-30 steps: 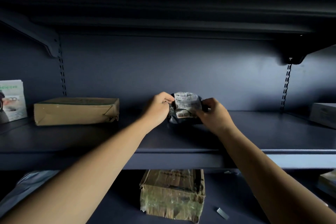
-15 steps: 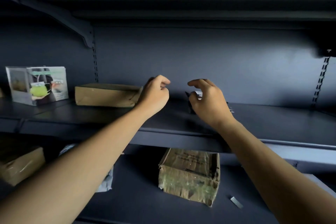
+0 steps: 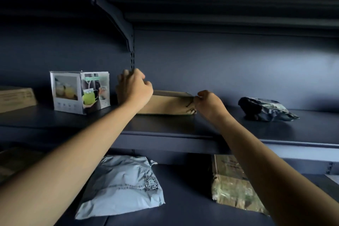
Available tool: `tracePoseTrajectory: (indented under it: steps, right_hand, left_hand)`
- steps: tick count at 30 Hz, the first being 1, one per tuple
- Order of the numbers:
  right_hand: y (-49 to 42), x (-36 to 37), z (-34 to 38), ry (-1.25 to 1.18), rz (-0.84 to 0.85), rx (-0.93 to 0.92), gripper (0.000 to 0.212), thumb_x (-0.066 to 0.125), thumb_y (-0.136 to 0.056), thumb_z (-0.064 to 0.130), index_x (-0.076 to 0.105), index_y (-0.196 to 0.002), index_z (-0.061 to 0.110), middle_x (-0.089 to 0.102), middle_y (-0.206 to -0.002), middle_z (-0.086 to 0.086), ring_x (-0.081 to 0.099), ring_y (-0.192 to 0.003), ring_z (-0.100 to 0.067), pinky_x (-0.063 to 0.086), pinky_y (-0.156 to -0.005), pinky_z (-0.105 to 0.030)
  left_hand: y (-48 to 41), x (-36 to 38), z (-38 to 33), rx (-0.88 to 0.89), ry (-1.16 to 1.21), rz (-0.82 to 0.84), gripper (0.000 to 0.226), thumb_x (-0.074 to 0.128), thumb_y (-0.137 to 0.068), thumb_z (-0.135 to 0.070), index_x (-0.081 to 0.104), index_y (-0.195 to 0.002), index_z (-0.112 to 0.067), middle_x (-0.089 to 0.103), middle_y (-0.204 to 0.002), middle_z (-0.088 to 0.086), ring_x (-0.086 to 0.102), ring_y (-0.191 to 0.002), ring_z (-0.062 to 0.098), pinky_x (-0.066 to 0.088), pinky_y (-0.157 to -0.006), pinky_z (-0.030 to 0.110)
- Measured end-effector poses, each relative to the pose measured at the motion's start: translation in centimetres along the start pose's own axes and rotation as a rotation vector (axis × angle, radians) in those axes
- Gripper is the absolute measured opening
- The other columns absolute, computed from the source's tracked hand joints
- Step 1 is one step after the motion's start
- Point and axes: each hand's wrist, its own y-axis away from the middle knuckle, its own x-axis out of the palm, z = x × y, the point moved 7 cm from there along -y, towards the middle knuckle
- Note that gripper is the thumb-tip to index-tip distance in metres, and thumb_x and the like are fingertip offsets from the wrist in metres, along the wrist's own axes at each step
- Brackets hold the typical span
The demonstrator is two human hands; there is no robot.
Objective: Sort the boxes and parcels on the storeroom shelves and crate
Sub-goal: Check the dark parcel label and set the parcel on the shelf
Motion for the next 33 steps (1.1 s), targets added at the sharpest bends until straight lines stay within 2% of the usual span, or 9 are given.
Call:
tracePoseTrajectory:
  steps: [3, 6, 7, 9, 12, 19, 25, 29, 33]
  right_hand:
    - [-0.7, 1.9, -0.2, 0.072, 0.041, 0.072, 0.042, 0.036, -0.101, 0.031, 0.060, -0.114, -0.001, 0.063, -0.119, -0.019, 0.056, -0.115, -0.035, 0.037, -0.081, -0.030]
    - [-0.5, 2.3, -0.2, 0.116, 0.058, 0.079, 0.053, 0.031, -0.105, 0.036, 0.060, -0.117, -0.006, 0.062, -0.120, -0.027, 0.056, -0.114, -0.038, 0.040, -0.087, -0.033]
    - [-0.4, 2.1, -0.1, 0.109, 0.045, 0.069, 0.052, 0.033, -0.104, 0.036, 0.061, -0.116, -0.007, 0.063, -0.117, -0.027, 0.058, -0.111, -0.038, 0.040, -0.083, -0.034]
    - [-0.4, 1.7, -0.3, 0.060, 0.005, 0.077, 0.052, 0.040, -0.102, 0.040, 0.061, -0.110, -0.006, 0.065, -0.101, -0.023, 0.060, -0.095, -0.035, 0.037, -0.071, -0.031]
    - [-0.3, 1.0, -1.1, -0.087, -0.060, 0.118, 0.046, 0.048, -0.098, 0.045, 0.053, -0.103, -0.001, 0.056, -0.087, -0.010, 0.051, -0.079, -0.024, 0.033, -0.068, -0.028]
    - [0.4, 0.8, -1.1, -0.389, -0.073, 0.062, 0.039, 0.071, -0.085, 0.025, 0.040, -0.107, 0.016, 0.060, -0.098, -0.002, 0.063, -0.094, -0.020, 0.056, -0.082, -0.048]
    - [0.9, 0.5, 0.5, -0.395, -0.069, -0.096, 0.048, 0.079, -0.078, 0.024, 0.053, -0.116, 0.011, 0.062, -0.098, -0.001, 0.067, -0.088, -0.023, 0.058, -0.079, -0.047]
    - [1.6, -0.3, 1.9, -0.270, -0.151, -0.269, 0.051, 0.079, -0.076, 0.027, 0.052, -0.119, 0.018, 0.059, -0.113, -0.001, 0.059, -0.099, -0.012, 0.052, -0.080, -0.025]
    - [2.3, -0.7, 2.8, -0.219, -0.181, -0.388, 0.054, 0.079, -0.075, 0.015, 0.047, -0.117, 0.025, 0.049, -0.114, 0.004, 0.050, -0.099, -0.005, 0.042, -0.076, -0.007]
  left_hand:
    - [-0.5, 0.6, 3.3, -0.194, -0.062, 0.156, 0.039, 0.049, -0.093, -0.033, 0.052, -0.118, -0.004, 0.055, -0.121, 0.019, 0.049, -0.119, 0.037, 0.045, -0.094, 0.042]
    - [0.3, 2.1, 4.8, -0.265, 0.130, 0.315, 0.032, 0.044, -0.097, -0.032, 0.053, -0.080, -0.006, 0.060, -0.060, 0.006, 0.054, -0.071, 0.025, 0.041, -0.061, 0.024]
    - [0.5, 2.3, 4.9, -0.258, 0.175, 0.324, 0.031, 0.045, -0.096, -0.030, 0.050, -0.076, -0.007, 0.054, -0.056, 0.003, 0.048, -0.061, 0.019, 0.034, -0.052, 0.024]
    - [0.3, 2.9, 5.4, -0.219, 0.270, 0.313, 0.018, 0.050, -0.092, -0.027, 0.053, -0.096, -0.010, 0.060, -0.078, 0.004, 0.052, -0.066, 0.017, 0.033, -0.051, 0.025]
    - [0.5, 3.1, 5.3, -0.172, 0.381, 0.313, 0.037, 0.052, -0.089, -0.013, 0.043, -0.124, -0.018, 0.057, -0.109, 0.000, 0.053, -0.086, 0.017, 0.037, -0.057, 0.024]
    - [0.4, 2.6, 4.8, -0.085, 0.359, 0.245, 0.034, 0.049, -0.088, -0.002, 0.038, -0.116, -0.017, 0.052, -0.109, -0.003, 0.049, -0.081, 0.010, 0.033, -0.056, 0.018]
    - [0.2, 2.9, 4.4, 0.026, 0.123, 0.209, 0.064, 0.065, -0.088, -0.018, 0.034, -0.143, -0.011, 0.035, -0.135, 0.014, 0.038, -0.128, 0.030, 0.035, -0.104, 0.035]
    - [1.3, 1.9, 1.5, 0.282, 0.216, 0.084, 0.044, 0.062, -0.090, -0.016, 0.046, -0.131, -0.010, 0.046, -0.126, 0.010, 0.049, -0.113, 0.023, 0.042, -0.095, 0.031]
    - [1.4, 2.7, 1.3, 0.077, 0.639, 0.262, 0.015, 0.046, -0.101, -0.021, 0.051, -0.111, -0.011, 0.059, -0.114, 0.012, 0.059, -0.093, 0.016, 0.055, -0.079, 0.036]
